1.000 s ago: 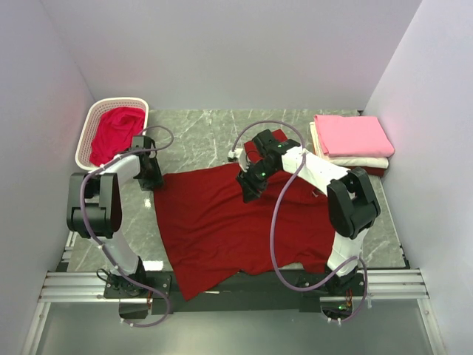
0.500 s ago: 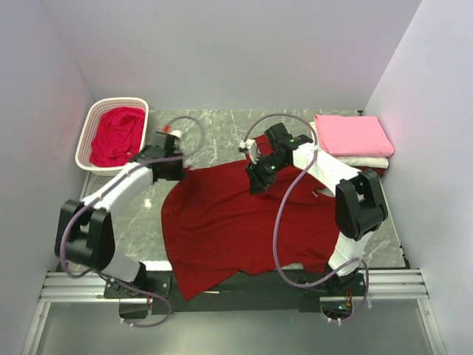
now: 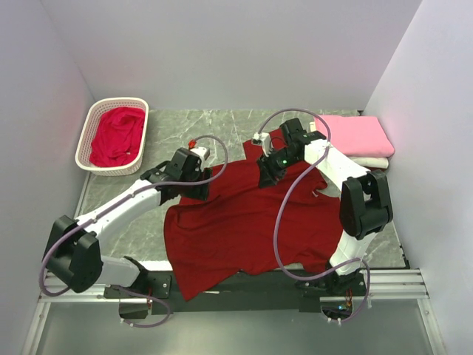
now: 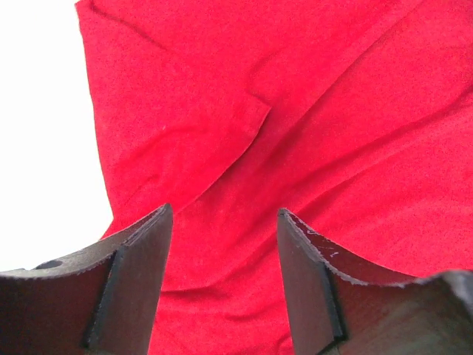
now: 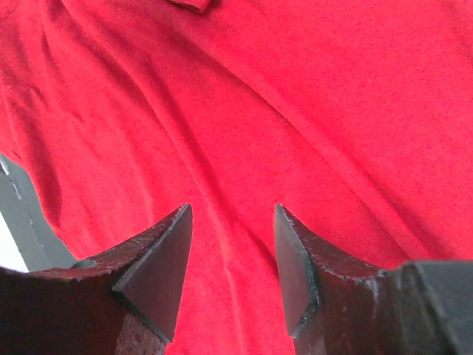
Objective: Fold and stack the t-shirts
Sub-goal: Flatten the tshirt out
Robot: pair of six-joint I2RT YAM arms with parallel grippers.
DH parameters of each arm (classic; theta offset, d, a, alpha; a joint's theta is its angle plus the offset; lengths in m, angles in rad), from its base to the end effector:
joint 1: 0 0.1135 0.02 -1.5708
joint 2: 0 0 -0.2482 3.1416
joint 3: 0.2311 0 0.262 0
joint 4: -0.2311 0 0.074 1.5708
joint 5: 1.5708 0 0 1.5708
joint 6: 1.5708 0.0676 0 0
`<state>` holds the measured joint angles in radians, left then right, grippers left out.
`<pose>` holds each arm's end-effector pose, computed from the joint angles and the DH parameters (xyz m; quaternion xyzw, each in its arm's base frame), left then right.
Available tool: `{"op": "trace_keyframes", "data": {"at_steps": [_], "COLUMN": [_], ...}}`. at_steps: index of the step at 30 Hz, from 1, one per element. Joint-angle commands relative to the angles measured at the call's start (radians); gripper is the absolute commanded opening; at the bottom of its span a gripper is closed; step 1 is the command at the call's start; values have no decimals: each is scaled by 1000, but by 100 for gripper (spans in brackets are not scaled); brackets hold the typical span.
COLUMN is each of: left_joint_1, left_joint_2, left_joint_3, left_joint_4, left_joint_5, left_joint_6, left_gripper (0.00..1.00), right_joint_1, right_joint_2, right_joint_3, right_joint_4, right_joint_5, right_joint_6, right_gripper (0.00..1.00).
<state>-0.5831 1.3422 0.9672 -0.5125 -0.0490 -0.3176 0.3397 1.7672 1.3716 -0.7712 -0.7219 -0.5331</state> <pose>0.2626 -0.1692 0.2079 0.1165 0.9347 -0.1250 0.3116 0.3396 0.1674 0.1993 -0.4516 0.8007 0.3262 0.2202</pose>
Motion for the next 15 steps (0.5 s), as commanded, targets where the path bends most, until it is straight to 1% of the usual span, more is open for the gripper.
{"op": "trace_keyframes", "data": {"at_steps": [1, 3, 4, 8, 12, 15], "left_joint_1": [-1, -3, -7, -30, -63, -83], "left_joint_2": [53, 132, 185, 293, 367, 408], "left_joint_3": [53, 76, 103, 177, 243, 263], "left_joint_4": [49, 58, 61, 59, 45, 43], "left_joint_5": [31, 40, 41, 22, -31, -51], "left_joint_6": [75, 84, 83, 57, 20, 3], "left_gripper": [63, 62, 60, 55, 53, 53], "right_joint_1": [1, 1, -1, -4, -4, -4], "right_joint_2": [-29, -26, -20, -15, -6, 0], "right_joint_3": [21, 21, 23, 21, 23, 24], "right_joint_4": [-16, -20, -22, -23, -28, -33], "right_joint_5": [-36, -34, -34, -37, -37, -40], "right_joint_6": [-8, -10, -10, -13, -16, -16], "right_gripper": [56, 56, 56, 56, 56, 56]}}
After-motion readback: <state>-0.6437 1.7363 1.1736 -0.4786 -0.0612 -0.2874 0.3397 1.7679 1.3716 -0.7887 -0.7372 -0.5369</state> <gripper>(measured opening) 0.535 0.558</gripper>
